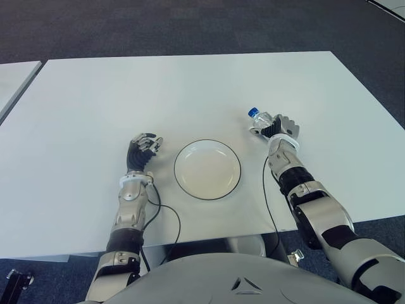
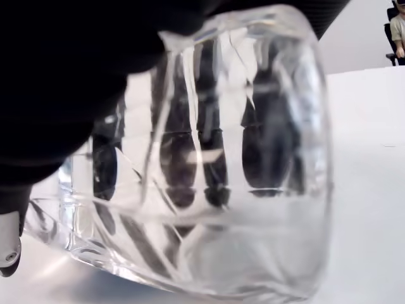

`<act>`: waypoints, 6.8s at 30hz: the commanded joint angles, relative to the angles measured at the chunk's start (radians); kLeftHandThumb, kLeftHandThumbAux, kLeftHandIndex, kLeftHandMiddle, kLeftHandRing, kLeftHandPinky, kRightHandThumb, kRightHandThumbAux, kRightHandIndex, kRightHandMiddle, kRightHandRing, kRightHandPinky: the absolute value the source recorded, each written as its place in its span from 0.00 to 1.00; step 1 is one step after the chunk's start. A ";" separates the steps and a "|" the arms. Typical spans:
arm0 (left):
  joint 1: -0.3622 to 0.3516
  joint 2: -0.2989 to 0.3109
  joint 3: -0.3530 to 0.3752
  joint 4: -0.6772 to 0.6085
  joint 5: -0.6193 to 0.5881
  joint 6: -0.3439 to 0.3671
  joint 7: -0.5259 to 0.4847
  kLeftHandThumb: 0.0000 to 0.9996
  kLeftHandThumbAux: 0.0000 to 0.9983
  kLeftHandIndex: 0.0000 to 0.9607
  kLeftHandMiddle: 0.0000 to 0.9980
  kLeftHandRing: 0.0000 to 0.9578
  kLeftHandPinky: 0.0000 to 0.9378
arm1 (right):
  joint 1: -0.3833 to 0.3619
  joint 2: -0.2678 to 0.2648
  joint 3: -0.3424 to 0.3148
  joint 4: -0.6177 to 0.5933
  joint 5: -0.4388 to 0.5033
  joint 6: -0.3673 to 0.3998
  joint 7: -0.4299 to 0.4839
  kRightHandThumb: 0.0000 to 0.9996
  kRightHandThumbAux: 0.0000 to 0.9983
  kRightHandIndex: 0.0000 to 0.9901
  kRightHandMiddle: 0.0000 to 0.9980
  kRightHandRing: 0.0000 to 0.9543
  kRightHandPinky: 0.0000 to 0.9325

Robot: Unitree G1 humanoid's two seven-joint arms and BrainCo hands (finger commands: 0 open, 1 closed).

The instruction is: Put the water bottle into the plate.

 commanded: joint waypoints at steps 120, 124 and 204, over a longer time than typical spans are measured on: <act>0.023 -0.005 0.002 0.055 0.001 0.071 0.027 0.71 0.72 0.45 0.64 0.66 0.67 | 0.248 -0.078 0.325 -0.414 -0.239 -1.019 0.100 0.71 0.72 0.44 0.91 0.95 0.95; 0.024 -0.005 0.000 0.051 0.003 0.073 0.027 0.71 0.72 0.45 0.64 0.66 0.66 | 0.256 -0.085 0.331 -0.444 -0.226 -0.986 0.169 0.71 0.72 0.44 0.90 0.94 0.93; 0.012 0.017 -0.017 0.102 0.019 0.011 0.007 0.71 0.72 0.45 0.64 0.67 0.67 | 0.351 -0.095 0.319 -0.624 -0.373 -0.826 -0.095 0.07 0.29 0.00 0.00 0.00 0.00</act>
